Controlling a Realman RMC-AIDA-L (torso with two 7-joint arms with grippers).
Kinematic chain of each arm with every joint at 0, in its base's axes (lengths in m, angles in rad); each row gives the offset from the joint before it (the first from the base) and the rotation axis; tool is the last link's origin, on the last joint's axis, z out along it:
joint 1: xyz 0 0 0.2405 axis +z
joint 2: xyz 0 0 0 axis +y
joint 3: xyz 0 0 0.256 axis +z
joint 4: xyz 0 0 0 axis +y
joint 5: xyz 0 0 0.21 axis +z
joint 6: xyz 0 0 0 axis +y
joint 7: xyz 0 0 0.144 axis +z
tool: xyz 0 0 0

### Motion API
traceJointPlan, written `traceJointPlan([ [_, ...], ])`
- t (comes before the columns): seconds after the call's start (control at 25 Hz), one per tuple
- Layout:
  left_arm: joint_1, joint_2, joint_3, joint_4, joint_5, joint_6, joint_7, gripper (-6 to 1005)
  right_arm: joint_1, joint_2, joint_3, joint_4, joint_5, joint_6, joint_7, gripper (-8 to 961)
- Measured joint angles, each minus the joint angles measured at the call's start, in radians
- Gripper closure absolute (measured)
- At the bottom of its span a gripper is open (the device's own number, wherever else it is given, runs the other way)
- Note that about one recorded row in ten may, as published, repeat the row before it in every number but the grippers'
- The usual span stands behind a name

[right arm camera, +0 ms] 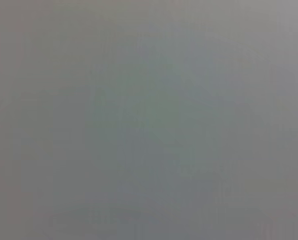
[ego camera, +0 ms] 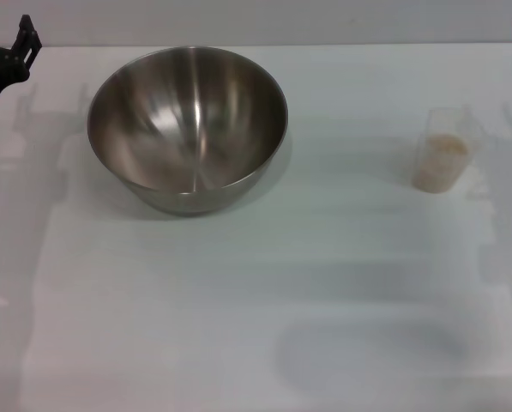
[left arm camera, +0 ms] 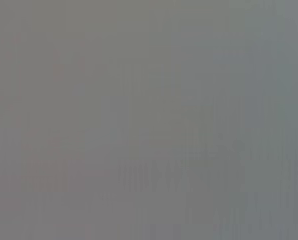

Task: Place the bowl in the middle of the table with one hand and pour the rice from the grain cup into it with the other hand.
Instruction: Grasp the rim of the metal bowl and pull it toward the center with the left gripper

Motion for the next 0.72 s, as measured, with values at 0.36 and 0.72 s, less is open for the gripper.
traceJointPlan([
  [0.36,0.003,0.000,0.000,-0.002,0.006,-0.025,0.000,236,-0.027,0.002,-0.008,-0.019,0.119,-0.005,-0.006,409],
  [0.72,-0.006,0.002,0.000,0.002,0.005,-0.024,0.002,241,-0.045,0.001,-0.018,-0.055,0.112,-0.032,-0.021,410],
])
